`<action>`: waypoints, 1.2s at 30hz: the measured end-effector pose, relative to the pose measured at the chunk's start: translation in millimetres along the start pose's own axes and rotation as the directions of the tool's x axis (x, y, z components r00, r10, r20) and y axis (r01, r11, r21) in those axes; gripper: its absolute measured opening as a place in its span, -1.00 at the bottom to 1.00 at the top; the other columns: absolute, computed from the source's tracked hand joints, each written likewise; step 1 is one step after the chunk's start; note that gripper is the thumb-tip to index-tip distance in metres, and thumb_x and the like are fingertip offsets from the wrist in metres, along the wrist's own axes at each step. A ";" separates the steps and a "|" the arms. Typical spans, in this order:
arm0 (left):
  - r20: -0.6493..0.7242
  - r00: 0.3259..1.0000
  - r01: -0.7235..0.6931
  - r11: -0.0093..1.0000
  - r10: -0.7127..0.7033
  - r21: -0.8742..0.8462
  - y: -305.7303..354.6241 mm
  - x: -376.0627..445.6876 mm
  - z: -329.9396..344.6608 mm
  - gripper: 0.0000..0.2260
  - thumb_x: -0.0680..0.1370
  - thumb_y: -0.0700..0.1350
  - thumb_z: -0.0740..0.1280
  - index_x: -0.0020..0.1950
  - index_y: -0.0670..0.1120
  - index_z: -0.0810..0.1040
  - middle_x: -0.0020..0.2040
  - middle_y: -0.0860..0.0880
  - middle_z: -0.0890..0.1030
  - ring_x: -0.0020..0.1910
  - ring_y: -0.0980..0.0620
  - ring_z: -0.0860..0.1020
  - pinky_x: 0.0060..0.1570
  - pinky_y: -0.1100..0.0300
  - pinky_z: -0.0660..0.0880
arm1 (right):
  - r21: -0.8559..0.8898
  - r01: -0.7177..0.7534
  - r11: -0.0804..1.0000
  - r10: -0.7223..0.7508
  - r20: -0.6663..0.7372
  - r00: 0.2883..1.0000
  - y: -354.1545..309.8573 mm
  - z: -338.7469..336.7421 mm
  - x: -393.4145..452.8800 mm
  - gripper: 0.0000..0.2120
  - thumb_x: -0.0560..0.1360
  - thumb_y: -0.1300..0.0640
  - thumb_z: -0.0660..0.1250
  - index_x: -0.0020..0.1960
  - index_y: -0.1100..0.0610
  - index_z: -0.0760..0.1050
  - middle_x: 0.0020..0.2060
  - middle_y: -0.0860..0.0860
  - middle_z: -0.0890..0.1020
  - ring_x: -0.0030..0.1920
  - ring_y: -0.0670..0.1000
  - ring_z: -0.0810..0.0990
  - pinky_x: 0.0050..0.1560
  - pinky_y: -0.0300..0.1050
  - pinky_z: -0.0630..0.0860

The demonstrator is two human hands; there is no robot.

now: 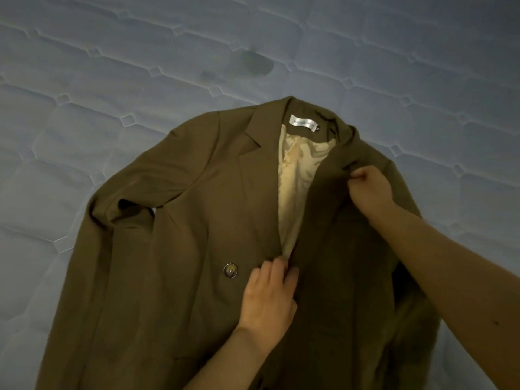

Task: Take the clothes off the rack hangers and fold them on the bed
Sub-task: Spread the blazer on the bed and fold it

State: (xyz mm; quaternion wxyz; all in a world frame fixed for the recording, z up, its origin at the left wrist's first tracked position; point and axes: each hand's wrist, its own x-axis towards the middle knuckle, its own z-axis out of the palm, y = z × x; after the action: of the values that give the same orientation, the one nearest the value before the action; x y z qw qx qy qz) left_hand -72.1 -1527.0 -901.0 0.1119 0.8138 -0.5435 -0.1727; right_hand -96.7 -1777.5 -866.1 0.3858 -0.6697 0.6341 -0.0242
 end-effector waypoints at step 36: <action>0.406 0.906 0.047 0.981 -0.122 0.190 133.3 49.9 23.4 -0.32 0.53 0.33 -0.06 0.54 0.07 -0.17 0.56 0.07 -0.14 0.53 -0.03 -0.12 0.48 0.03 -0.02 | 0.115 -0.273 0.955 0.210 0.386 0.898 223.2 -111.9 -94.0 -0.71 0.55 0.20 0.24 0.25 0.21 0.48 0.20 0.16 0.56 0.20 0.17 0.51 0.26 -0.03 0.42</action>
State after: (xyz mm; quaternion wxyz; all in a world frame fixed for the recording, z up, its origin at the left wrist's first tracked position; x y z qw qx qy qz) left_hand -176.7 -1624.2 -881.1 -0.0861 0.7877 -0.5322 -0.2981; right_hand -358.8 -1727.6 -866.9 0.5524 -0.5436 0.6243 0.0977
